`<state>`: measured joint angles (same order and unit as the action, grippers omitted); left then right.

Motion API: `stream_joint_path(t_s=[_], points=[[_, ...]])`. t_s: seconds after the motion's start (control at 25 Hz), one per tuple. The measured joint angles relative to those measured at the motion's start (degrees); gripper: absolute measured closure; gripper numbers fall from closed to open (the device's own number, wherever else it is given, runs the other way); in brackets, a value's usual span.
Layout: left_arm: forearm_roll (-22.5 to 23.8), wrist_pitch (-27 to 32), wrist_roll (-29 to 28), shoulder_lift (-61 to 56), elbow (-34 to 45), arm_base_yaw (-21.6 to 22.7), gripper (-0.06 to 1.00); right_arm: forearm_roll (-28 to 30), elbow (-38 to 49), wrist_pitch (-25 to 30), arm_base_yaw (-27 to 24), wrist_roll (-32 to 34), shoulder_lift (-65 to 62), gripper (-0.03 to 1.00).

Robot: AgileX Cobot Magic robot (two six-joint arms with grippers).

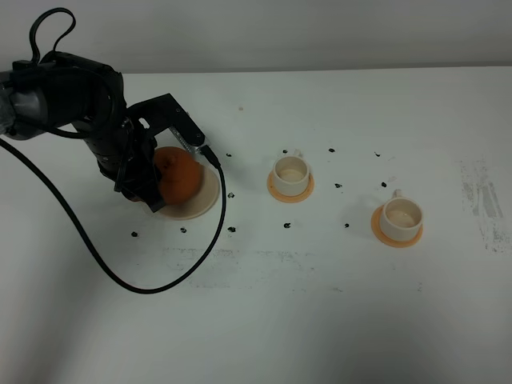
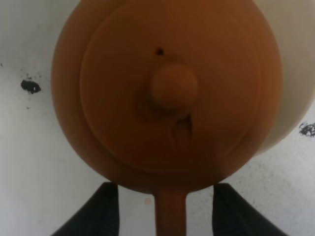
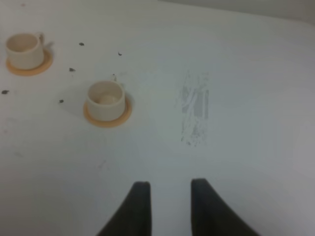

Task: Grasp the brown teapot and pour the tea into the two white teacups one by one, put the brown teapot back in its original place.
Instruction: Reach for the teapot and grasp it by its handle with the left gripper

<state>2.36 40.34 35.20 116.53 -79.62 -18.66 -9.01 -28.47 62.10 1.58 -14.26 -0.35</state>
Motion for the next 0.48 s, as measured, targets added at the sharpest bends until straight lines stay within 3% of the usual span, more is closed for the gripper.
stream_joint_path(t_s=[0.2, 0.4, 0.48], points=[[-0.1, 0.4, -0.1, 0.0, 0.0, 0.0, 0.54, 0.0, 0.0, 0.0, 0.0, 0.0, 0.0, 0.75], [-0.1, 1.9, -0.2, 0.1, 0.0, 0.1, 0.82, 0.0, 0.0, 0.0, 0.0, 0.0, 0.0, 0.75], [-0.1, 2.0, -0.2, 0.1, 0.0, 0.1, 0.82, 0.0, 0.0, 0.0, 0.0, 0.0, 0.0, 0.75]])
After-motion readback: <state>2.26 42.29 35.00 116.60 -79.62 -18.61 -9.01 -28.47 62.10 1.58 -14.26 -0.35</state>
